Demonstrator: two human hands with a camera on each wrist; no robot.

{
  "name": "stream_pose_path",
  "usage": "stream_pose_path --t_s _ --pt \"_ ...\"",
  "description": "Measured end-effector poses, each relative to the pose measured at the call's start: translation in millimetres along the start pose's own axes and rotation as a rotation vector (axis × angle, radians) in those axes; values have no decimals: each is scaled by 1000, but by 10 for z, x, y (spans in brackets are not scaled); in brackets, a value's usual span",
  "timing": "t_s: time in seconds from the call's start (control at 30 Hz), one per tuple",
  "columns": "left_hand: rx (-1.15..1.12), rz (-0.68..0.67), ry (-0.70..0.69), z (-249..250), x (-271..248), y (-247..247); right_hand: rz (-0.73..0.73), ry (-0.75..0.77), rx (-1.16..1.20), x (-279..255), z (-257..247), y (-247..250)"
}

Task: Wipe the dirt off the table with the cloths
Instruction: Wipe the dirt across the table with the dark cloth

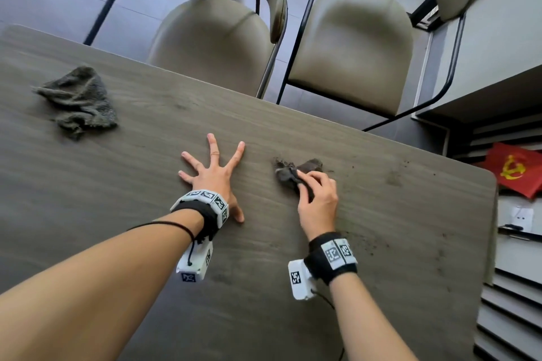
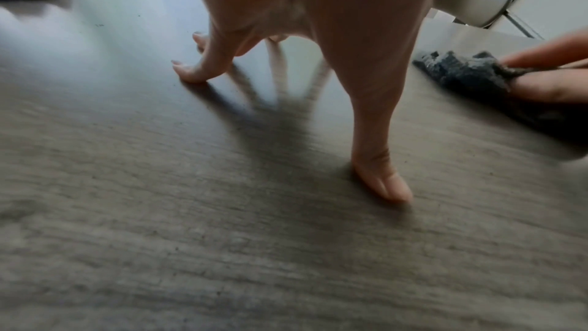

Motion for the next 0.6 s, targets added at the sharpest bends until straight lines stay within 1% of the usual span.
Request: stream_pose_path --t_s 0.07,0.13,0.23,0.3,0.33,0.43,0.47,0.5,0.53,0.6 --pt "24 12 -5 -11 -15 5 5 9 19 51 23 -55" --pt "33 13 1 -28 -21 4 2 16 33 258 -22 -75" --pt "32 11 -1 -29 -22 -14 0 22 4 706 -102 -119" --pt "35 11 -2 -24 -28 -9 12 10 -42 1118 -148 -159" --pt "35 9 -2 -23 -33 -3 4 -12 -59 1346 -177 -173" --pt "22 4 1 -29 -48 10 -55 -195 -88 1856 -201 -144" --pt "16 4 1 -31 -51 10 -49 -218 -95 1904 -218 -105" --pt "11 4 -1 -32 -52 6 -12 -193 -105 1879 -271 -31" --pt "7 5 -3 -32 -49 3 38 -131 -107 1777 -340 55" --pt "8 6 -8 -27 -46 1 106 -2 -61 1366 -432 204"
Point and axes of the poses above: each hand's wrist, its own x-axis towards the middle knuckle, its own y-axis out of the back of the hand, z = x × y, the point moved 6 cm from there along x, towards the middle knuckle, and after that the axes turned 9 degrees about -y, right-handed, at the moved point
